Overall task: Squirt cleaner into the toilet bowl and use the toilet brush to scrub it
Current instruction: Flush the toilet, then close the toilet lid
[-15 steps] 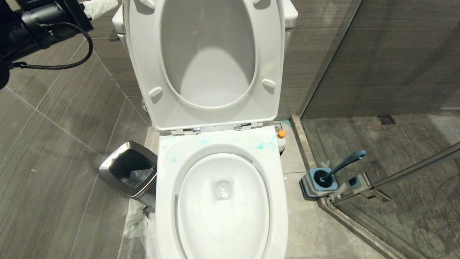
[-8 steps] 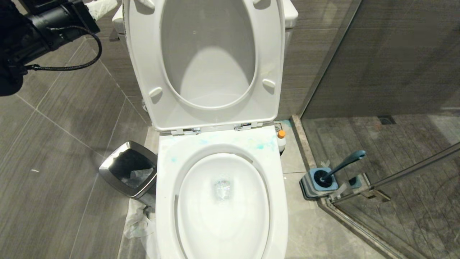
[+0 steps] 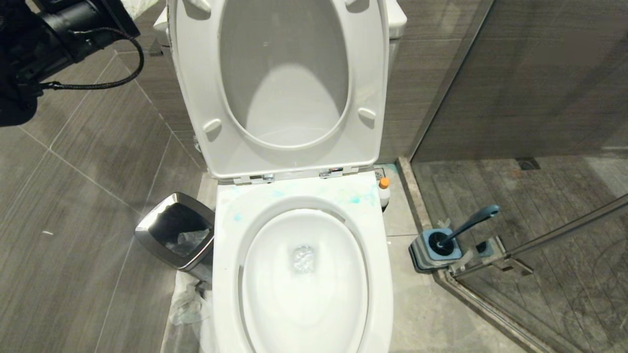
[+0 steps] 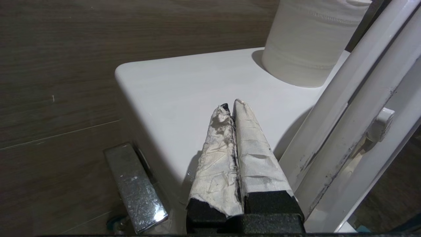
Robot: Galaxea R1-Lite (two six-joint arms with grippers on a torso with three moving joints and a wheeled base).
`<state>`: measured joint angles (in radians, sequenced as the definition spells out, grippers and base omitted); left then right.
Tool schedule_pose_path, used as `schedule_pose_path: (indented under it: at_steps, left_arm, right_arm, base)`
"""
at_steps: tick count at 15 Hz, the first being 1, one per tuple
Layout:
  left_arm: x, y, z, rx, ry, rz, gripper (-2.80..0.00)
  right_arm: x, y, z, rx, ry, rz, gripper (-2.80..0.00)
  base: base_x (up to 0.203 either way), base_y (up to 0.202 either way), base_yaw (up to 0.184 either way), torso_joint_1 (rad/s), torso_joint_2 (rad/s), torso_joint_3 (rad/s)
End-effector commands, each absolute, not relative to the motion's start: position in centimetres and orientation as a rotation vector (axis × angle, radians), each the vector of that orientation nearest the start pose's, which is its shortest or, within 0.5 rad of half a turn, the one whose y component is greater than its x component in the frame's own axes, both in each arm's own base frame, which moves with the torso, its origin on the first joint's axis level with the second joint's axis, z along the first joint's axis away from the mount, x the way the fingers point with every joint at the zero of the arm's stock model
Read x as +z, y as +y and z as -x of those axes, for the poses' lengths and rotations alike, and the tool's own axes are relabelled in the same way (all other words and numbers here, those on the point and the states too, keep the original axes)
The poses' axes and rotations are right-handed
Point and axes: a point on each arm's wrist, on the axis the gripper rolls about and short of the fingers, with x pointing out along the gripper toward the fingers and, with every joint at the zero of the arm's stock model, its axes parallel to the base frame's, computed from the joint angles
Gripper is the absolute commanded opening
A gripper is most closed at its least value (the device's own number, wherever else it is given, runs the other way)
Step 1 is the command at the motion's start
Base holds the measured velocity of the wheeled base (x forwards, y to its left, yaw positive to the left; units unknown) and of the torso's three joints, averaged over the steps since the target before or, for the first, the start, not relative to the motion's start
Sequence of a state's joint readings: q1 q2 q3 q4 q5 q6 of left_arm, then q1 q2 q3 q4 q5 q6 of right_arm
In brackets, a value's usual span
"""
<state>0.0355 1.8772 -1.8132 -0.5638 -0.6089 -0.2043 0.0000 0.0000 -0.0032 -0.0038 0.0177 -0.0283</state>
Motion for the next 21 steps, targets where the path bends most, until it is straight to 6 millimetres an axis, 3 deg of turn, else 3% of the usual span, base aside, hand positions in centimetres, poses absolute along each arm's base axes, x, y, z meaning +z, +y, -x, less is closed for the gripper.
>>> schedule_pose_path:
  at_steps: [1, 21]
  left_arm:
    - [39.92, -0.14, -35.45, -0.61, -0.428, 0.034, -2.8]
    - [40.45, -0.64, -34.86, -0.574, -0.452, 0.03, -2.8]
  right_arm:
    - [7.68, 0.04, 2.29, 0.018, -0.006, 0.029, -2.8]
    - [7.68, 0.04, 2.29, 0.018, -0.006, 0.029, -2.8]
  base:
    - [0.0, 0.0, 0.0, 0.0, 0.0, 0.0]
    - [0.0, 0.0, 0.0, 0.0, 0.0, 0.0]
